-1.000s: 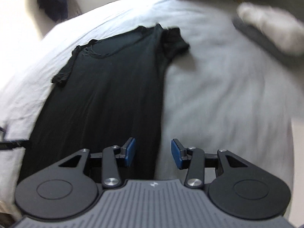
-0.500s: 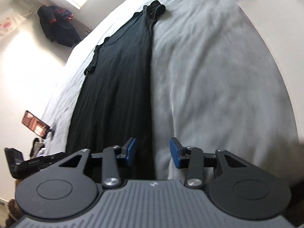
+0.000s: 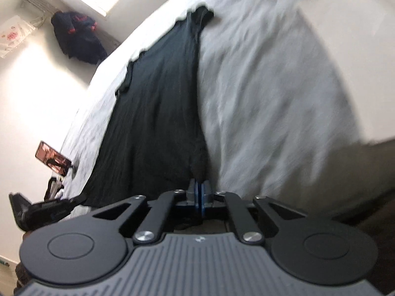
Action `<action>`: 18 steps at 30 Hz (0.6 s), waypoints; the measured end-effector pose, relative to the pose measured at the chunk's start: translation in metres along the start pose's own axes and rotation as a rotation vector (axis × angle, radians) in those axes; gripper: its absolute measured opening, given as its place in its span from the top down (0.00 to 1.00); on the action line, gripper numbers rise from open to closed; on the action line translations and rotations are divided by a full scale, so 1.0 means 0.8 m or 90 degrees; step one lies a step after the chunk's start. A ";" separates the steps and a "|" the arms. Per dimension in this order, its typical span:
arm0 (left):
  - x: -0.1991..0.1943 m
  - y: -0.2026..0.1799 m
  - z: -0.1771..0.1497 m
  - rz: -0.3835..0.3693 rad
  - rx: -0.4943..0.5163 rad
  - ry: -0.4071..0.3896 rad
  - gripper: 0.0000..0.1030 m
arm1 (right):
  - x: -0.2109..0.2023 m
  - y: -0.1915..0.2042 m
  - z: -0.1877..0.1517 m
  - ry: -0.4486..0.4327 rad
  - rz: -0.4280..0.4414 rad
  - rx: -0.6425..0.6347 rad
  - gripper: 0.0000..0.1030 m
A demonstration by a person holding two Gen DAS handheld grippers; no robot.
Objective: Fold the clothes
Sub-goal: 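Grasp the T-shirt hem with both grippers and pull it straight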
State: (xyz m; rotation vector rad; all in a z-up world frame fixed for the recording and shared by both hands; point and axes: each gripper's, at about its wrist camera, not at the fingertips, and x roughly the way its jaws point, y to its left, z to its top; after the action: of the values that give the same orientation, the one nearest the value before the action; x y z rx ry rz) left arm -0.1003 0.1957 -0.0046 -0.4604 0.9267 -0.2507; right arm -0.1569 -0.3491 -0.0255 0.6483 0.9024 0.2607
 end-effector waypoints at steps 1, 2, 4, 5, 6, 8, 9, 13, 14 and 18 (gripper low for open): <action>-0.010 -0.001 0.001 -0.002 0.002 -0.006 0.98 | -0.011 0.000 0.007 -0.011 -0.004 -0.004 0.97; -0.017 -0.002 0.001 -0.003 0.006 -0.006 0.98 | -0.022 -0.001 0.014 -0.022 -0.009 -0.010 0.97; -0.025 -0.003 -0.002 -0.002 0.015 -0.002 0.98 | -0.040 -0.001 0.025 -0.037 -0.020 -0.023 0.97; -0.024 -0.003 -0.004 0.002 0.018 0.005 0.98 | -0.044 0.000 0.029 -0.039 -0.028 -0.032 0.97; -0.023 -0.002 -0.007 0.006 0.021 0.013 0.98 | -0.046 -0.001 0.031 -0.037 -0.035 -0.040 0.98; -0.011 0.003 -0.012 0.030 0.030 0.031 0.98 | -0.041 -0.005 0.031 -0.025 -0.057 -0.049 0.98; -0.004 0.006 -0.015 0.043 0.034 0.040 0.98 | -0.037 -0.009 0.028 -0.016 -0.064 -0.052 0.98; 0.016 0.014 -0.019 0.057 0.054 0.065 0.97 | -0.012 -0.023 0.015 0.021 -0.068 -0.046 0.98; 0.020 0.016 -0.019 0.056 0.060 0.070 0.97 | -0.005 -0.025 0.015 0.026 -0.061 -0.041 0.96; 0.024 0.013 -0.011 0.037 0.074 0.080 0.86 | 0.014 -0.024 0.026 0.027 -0.040 -0.030 0.85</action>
State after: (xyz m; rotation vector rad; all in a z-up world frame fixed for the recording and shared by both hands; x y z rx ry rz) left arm -0.0959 0.1948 -0.0277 -0.3129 1.0405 -0.2810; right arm -0.1346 -0.3671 -0.0355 0.5708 0.9533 0.2396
